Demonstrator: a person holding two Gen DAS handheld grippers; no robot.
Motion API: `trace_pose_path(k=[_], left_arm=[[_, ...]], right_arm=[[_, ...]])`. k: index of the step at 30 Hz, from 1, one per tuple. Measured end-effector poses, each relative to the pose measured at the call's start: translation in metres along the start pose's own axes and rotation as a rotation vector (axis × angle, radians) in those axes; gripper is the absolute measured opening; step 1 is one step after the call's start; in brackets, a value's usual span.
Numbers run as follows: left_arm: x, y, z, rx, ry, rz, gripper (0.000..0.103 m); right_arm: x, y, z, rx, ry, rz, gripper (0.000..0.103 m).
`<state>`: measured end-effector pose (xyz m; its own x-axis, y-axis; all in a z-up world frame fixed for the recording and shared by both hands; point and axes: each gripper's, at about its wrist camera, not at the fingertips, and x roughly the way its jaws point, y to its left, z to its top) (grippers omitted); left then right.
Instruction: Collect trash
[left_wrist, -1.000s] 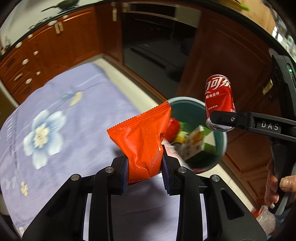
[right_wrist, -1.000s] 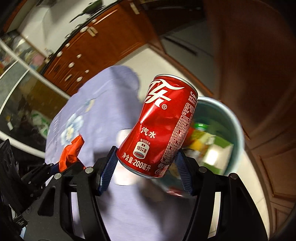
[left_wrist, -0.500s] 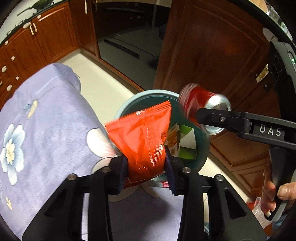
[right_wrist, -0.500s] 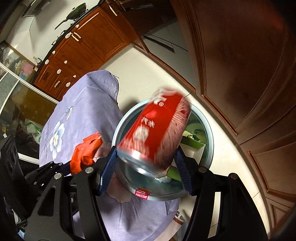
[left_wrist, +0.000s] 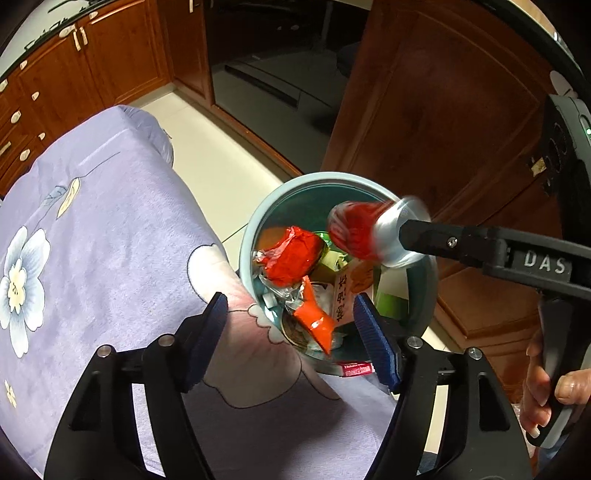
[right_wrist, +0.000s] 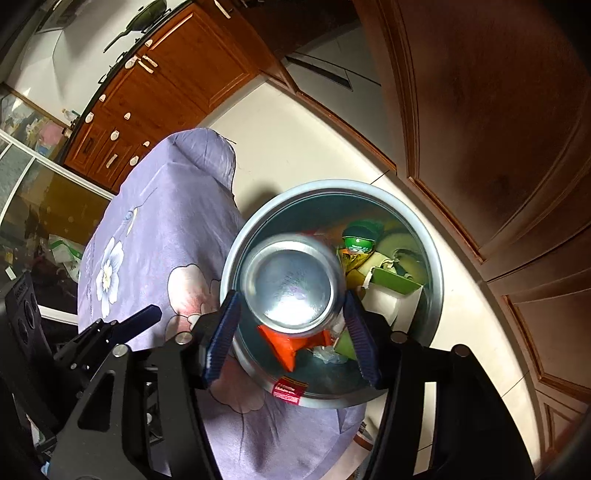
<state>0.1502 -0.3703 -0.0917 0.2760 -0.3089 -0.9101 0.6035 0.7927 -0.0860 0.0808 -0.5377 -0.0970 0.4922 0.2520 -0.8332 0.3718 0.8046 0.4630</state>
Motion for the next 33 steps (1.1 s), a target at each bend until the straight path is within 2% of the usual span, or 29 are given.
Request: trace_pose_path(k=[1, 5, 9, 19, 27, 33], left_arm=[[-0.001, 0.001, -0.001, -0.001, -0.001, -0.001, 0.076], [-0.005, 0.002, -0.002, 0.001, -0.018, 0.011, 0.089], [-0.012, 0.000, -0.005, -0.005, -0.025, 0.022, 0.094], [-0.032, -0.003, -0.010, -0.006, -0.042, 0.032, 0.097], [-0.062, -0.010, -0.022, 0.016, -0.080, 0.073, 0.099], [-0.082, -0.007, -0.036, -0.003, -0.094, 0.087, 0.099]], right_arm=[[-0.001, 0.000, 0.000, 0.004, -0.003, 0.000, 0.068], [-0.004, 0.003, 0.001, 0.002, -0.010, -0.007, 0.073], [-0.006, 0.007, 0.000, 0.001, -0.001, -0.012, 0.078], [-0.024, 0.018, -0.012, -0.020, -0.020, -0.044, 0.087], [-0.054, 0.032, -0.028, -0.072, -0.078, -0.078, 0.096], [-0.069, 0.041, -0.043, -0.111, -0.086, -0.118, 0.096]])
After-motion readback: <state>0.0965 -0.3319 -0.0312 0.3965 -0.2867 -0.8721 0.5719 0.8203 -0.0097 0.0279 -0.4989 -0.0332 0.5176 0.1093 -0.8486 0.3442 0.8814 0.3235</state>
